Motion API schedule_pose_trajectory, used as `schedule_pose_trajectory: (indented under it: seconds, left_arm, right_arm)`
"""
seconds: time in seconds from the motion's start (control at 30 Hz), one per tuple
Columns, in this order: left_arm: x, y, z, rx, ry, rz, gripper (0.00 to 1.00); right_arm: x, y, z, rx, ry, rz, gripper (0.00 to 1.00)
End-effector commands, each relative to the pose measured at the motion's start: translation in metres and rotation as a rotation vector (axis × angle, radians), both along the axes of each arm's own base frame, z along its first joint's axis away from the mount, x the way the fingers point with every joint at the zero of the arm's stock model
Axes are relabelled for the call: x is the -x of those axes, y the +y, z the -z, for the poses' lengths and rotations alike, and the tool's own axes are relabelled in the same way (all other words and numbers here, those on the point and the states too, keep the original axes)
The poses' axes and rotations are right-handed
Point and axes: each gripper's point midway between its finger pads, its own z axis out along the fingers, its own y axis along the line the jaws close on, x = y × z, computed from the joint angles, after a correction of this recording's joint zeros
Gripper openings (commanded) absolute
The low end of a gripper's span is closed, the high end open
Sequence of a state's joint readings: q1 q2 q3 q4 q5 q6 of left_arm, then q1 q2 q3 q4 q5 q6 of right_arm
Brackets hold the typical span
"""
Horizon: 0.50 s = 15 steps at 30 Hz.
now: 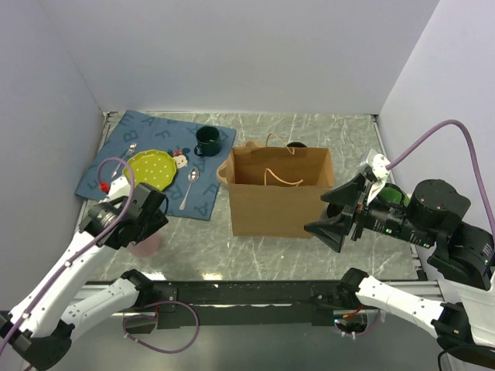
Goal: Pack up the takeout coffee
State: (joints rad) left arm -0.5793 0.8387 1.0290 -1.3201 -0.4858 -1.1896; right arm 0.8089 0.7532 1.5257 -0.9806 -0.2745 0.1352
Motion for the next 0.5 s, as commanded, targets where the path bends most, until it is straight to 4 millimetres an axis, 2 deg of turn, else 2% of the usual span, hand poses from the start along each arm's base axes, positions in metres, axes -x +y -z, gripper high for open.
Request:
schedule_pose_trajectory:
  seconds: [0.0, 0.2, 0.33, 0.47]
  left_arm:
    - [-0.016, 0.003, -0.010, -0.064, -0.028, 0.011, 0.62]
    - [-0.021, 0.008, -0.010, -0.128, -0.013, 0.017, 0.57]
    - [-0.026, 0.010, -0.012, -0.166, -0.015, 0.022, 0.46]
    - [-0.028, 0.012, -0.008, -0.210, 0.016, 0.038, 0.43]
  right_arm:
    - [0.001, 0.002, -0.009, -0.030, -0.034, -0.014, 1.00]
    - [-0.003, 0.001, -0.005, -0.018, -0.033, 0.001, 1.00]
    - [-0.004, 0.003, -0.004, -0.014, -0.032, 0.002, 1.00]
    - [-0.005, 0.004, -0.006, -0.018, -0.031, 0.000, 1.00]
